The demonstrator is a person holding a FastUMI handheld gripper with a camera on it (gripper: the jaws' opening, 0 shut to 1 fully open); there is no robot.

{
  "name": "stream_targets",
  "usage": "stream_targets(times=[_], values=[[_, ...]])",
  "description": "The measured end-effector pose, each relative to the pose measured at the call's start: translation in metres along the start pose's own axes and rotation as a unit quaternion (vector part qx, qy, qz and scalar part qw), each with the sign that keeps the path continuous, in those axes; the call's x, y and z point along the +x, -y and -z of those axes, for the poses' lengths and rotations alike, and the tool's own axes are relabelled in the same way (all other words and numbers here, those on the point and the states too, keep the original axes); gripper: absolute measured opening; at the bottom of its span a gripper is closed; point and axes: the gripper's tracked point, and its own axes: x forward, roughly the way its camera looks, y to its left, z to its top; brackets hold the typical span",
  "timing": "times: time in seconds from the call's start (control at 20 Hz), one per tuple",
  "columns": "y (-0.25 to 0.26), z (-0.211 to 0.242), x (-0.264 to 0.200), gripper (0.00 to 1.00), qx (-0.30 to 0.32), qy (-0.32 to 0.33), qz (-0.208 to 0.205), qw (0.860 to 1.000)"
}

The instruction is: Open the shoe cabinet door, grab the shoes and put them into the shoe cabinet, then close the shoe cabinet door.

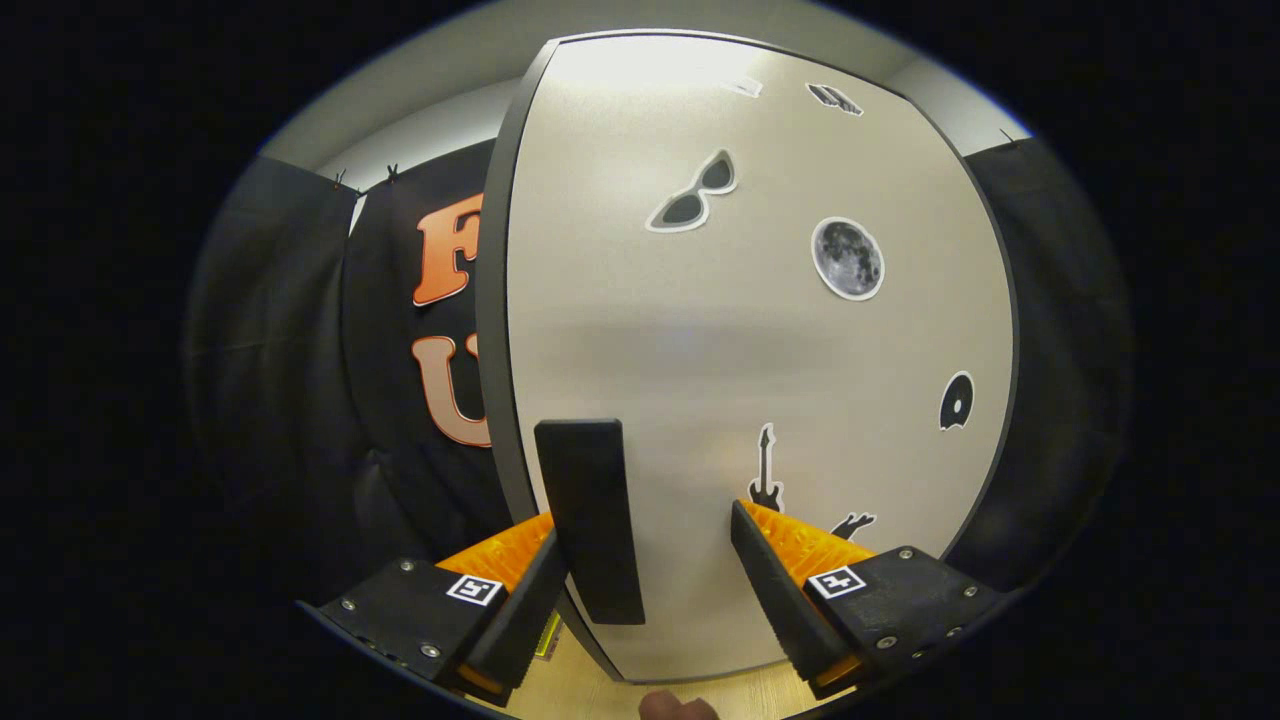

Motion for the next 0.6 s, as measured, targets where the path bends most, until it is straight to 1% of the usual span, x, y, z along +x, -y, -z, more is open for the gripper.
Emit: stream_targets(times=[0.2, 0.35, 0.45, 0.6], values=[[-0.005, -0.019, -0.04, 0.95, -0.018, 0.019, -0.01, 1.0], [-0.002, -0.014, -0.07, 0.95, -0.034, 0.014, -0.009, 0.999], [0.003, -0.004, -0.092, 0.95, -0.045, -0.004, -0.008, 0.999], [0.023, -0.01, -0.125, 0.95, -0.036, 0.005, 0.003, 0.999]])
